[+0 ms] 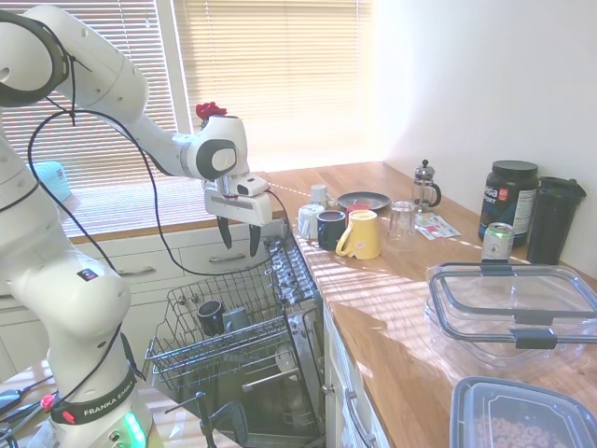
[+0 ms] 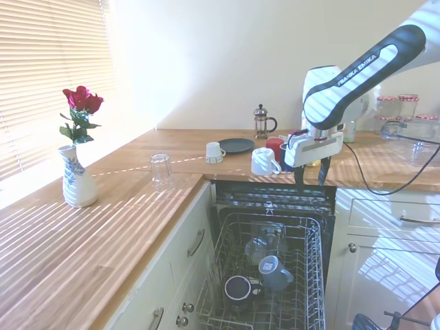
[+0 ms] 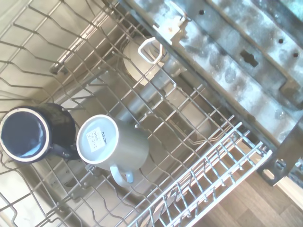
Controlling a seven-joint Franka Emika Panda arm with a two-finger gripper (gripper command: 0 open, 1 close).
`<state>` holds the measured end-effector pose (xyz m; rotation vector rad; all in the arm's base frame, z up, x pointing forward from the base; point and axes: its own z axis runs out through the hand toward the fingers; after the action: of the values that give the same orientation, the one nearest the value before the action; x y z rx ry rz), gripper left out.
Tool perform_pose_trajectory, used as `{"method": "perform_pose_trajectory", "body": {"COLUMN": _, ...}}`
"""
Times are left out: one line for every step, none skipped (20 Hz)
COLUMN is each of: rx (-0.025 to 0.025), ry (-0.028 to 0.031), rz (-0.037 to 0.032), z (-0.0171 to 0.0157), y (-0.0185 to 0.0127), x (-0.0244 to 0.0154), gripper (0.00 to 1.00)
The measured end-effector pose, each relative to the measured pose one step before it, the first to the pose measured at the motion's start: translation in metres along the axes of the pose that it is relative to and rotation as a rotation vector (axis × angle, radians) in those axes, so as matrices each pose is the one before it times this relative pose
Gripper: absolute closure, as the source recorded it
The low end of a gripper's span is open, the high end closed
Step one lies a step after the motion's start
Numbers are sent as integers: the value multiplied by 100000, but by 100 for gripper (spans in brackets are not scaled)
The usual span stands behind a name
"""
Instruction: Unload the mug from the dish rack
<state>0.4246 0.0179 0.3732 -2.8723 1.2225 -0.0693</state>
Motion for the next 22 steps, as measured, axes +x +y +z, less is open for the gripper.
{"method": "perform_pose_trajectory", "body": {"rx": -153, "ry": -148, "rz": -3, "z": 59, "y": 3, "x": -3, "gripper": 0}}
{"method": "perform_pose_trajectory", "body": {"rx": -634, "ry": -602, "rz": -385, "z": 219, "y": -34, "x": -80, "gripper": 0}}
{"method": "perform_pose_trajectory", "body": {"rx": -1324, "ry": -1114, "rz": -1424, "z": 673, "y": -320, "x": -373, "gripper": 0}}
{"method": "perform_pose_trajectory", "body": {"rx": -2503, "ry": -1576, "rz": -2722, "z": 1453, "y": -638, "x": -860, "gripper": 0}}
{"method": "perform_pose_trajectory", "body": {"rx": -2617, "ry": -1426, "rz": -3150, "z": 2024, "y": -891, "x": -1003, "gripper": 0}}
{"method": "perform_pose_trajectory", "body": {"rx": -2745, "ry": -1729, "rz": -3094, "z": 2434, "y": -1173, "x": -1043, "gripper": 0}}
{"method": "perform_pose_trajectory", "body": {"rx": -2947, "ry": -1500, "rz": -2185, "z": 2267, "y": -1083, "x": -909, "gripper": 0}}
{"method": "perform_pose_trajectory", "body": {"rx": -3095, "ry": -1315, "rz": -2217, "z": 2179, "y": -831, "x": -637, "gripper": 0}}
{"method": "perform_pose_trajectory", "body": {"rx": -2730, "ry": -862, "rz": -1753, "z": 1861, "y": -638, "x": -244, "gripper": 0}}
{"method": "perform_pose_trajectory", "body": {"rx": -2113, "ry": -906, "rz": -1253, "z": 1503, "y": -467, "x": 34, "gripper": 0}}
{"method": "perform_pose_trajectory", "body": {"rx": -1840, "ry": -1546, "rz": -860, "z": 1327, "y": -416, "x": 171, "gripper": 0}}
{"method": "perform_pose_trajectory", "body": {"rx": -1121, "ry": -1773, "rz": -848, "z": 1222, "y": -407, "x": 263, "gripper": 0}}
{"method": "perform_pose_trajectory", "body": {"rx": -952, "ry": -1600, "rz": -1443, "z": 1234, "y": -410, "x": 300, "gripper": 0}}
{"method": "perform_pose_trajectory", "body": {"rx": -791, "ry": -1397, "rz": -1602, "z": 1162, "y": -430, "x": 247, "gripper": 0}}
{"method": "perform_pose_trajectory", "body": {"rx": -681, "ry": -1268, "rz": -1930, "z": 1126, "y": -468, "x": 180, "gripper": 0}}
{"method": "perform_pose_trajectory", "body": {"rx": -748, "ry": -1205, "rz": -1917, "z": 1080, "y": -527, "x": 164, "gripper": 0}}
{"method": "perform_pose_trajectory", "body": {"rx": -925, "ry": -1278, "rz": -1758, "z": 1034, "y": -512, "x": 144, "gripper": 0}}
{"method": "perform_pose_trajectory", "body": {"rx": -911, "ry": -1019, "rz": -1453, "z": 884, "y": -546, "x": 200, "gripper": 0}}
{"method": "perform_pose_trajectory", "body": {"rx": -763, "ry": -648, "rz": -1533, "z": 726, "y": -606, "x": 233, "gripper": 0}}
{"method": "perform_pose_trajectory", "body": {"rx": -666, "ry": -346, "rz": -1780, "z": 583, "y": -642, "x": 169, "gripper": 0}}
{"method": "perform_pose_trajectory", "body": {"rx": -584, "ry": -48, "rz": -1612, "z": 439, "y": -641, "x": 158, "gripper": 0}}
{"method": "perform_pose_trajectory", "body": {"rx": -641, "ry": 64, "rz": -1307, "z": 293, "y": -596, "x": 234, "gripper": 0}}
